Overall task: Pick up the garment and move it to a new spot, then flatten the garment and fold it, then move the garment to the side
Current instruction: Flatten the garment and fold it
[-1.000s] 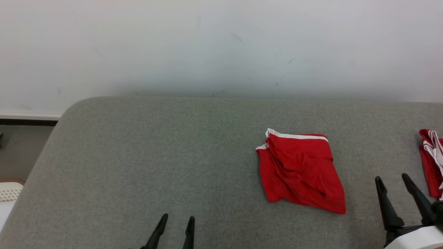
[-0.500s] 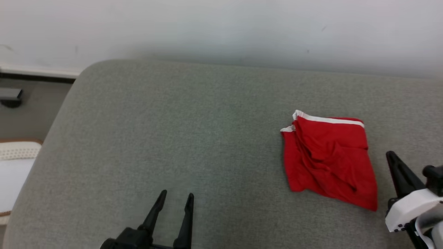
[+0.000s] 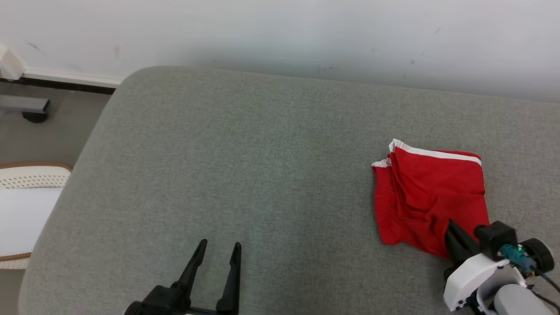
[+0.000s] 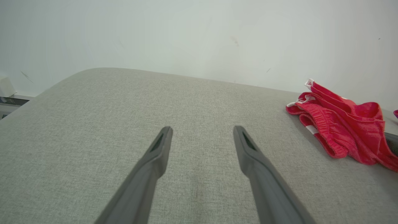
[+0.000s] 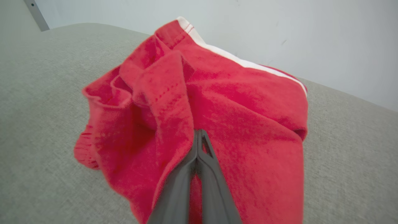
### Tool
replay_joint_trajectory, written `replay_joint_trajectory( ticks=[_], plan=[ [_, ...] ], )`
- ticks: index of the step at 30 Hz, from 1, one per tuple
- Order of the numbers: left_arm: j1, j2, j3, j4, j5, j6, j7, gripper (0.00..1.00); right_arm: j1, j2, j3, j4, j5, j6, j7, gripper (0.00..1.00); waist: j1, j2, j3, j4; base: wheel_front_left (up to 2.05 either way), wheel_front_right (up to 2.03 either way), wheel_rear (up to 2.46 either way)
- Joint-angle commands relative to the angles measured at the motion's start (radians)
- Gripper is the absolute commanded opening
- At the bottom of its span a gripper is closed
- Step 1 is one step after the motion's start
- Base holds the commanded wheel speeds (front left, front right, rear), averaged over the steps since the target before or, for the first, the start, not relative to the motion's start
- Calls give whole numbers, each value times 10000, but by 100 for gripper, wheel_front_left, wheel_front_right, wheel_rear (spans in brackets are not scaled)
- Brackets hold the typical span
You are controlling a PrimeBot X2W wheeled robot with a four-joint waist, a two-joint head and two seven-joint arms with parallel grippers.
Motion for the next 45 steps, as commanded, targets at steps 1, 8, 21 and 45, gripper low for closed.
replay_joint_trajectory(
  ticks=[1,8,21,45],
  plan=[
    [17,35,39,37,-2,26,2,100,-90,30,248,24,102,-22,-88,0,-1,-1,-95,12,0,0,0],
    [205,35,56,82,1,29,2,100,-22,144,1727,-123,427,-22,-195,0,-1,-1,-376,-13,0,0,0],
    [669,35,243,170,27,5,2,100,179,414,2690,29,945,-22,-375,0,-1,-1,-1098,-587,0,0,0],
    [2021,35,1598,264,469,-409,2,100,4845,162,-3627,-4023,-348,-22,-596,100,-1,-1,-2524,-1779,0,0,0]
  ],
)
